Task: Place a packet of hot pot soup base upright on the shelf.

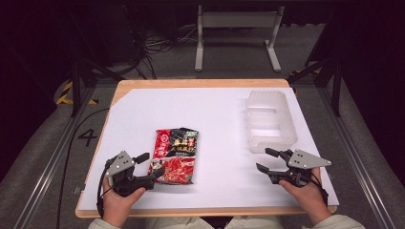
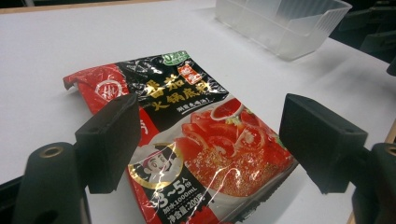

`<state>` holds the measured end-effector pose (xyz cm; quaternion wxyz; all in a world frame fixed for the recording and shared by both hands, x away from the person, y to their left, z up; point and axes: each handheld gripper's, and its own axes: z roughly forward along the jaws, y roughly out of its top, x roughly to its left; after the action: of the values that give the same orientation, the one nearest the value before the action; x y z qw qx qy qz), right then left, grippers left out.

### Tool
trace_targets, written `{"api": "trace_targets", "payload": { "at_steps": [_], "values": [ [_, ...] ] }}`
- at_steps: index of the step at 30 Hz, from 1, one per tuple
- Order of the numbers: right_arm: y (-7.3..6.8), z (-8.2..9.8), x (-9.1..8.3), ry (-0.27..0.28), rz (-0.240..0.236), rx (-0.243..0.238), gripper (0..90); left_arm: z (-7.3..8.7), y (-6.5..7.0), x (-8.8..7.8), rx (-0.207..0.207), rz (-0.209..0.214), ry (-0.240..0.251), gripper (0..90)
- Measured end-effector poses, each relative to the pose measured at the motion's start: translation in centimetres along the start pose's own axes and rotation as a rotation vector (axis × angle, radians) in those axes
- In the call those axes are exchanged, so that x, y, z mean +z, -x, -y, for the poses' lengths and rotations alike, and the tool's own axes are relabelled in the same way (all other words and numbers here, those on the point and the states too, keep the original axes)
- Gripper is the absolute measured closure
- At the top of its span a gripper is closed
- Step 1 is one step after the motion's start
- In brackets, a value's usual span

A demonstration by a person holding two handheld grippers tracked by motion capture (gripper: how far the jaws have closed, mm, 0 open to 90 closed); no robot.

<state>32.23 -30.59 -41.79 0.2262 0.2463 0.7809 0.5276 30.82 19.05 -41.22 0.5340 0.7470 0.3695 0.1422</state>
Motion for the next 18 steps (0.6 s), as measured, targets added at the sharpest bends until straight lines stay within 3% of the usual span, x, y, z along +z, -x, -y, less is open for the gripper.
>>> {"api": "trace_targets", "payload": {
  "at_steps": [5, 8, 13, 18],
  "values": [
    [-0.1, 0.0, 0.1, -0.002, -0.012, 0.002, 36.4, -0.6, -0.4, -0.4, -0.002, 0.022, 0.014, 18.8],
    [-0.2, 0.1, 0.4, -0.012, -0.021, 0.000, 37.1, -1.1, -1.0, -0.3, -0.003, 0.030, 0.006, 12.1],
    [-0.4, 0.1, 0.7, -0.017, -0.030, -0.009, 37.3, -1.9, -2.1, 0.1, -0.028, 0.036, -0.013, 11.3],
    [-0.4, 0.1, 0.8, -0.020, -0.029, -0.013, 37.2, -3.3, -3.5, 0.6, -0.025, -0.001, -0.030, 11.9]
  ]
}}
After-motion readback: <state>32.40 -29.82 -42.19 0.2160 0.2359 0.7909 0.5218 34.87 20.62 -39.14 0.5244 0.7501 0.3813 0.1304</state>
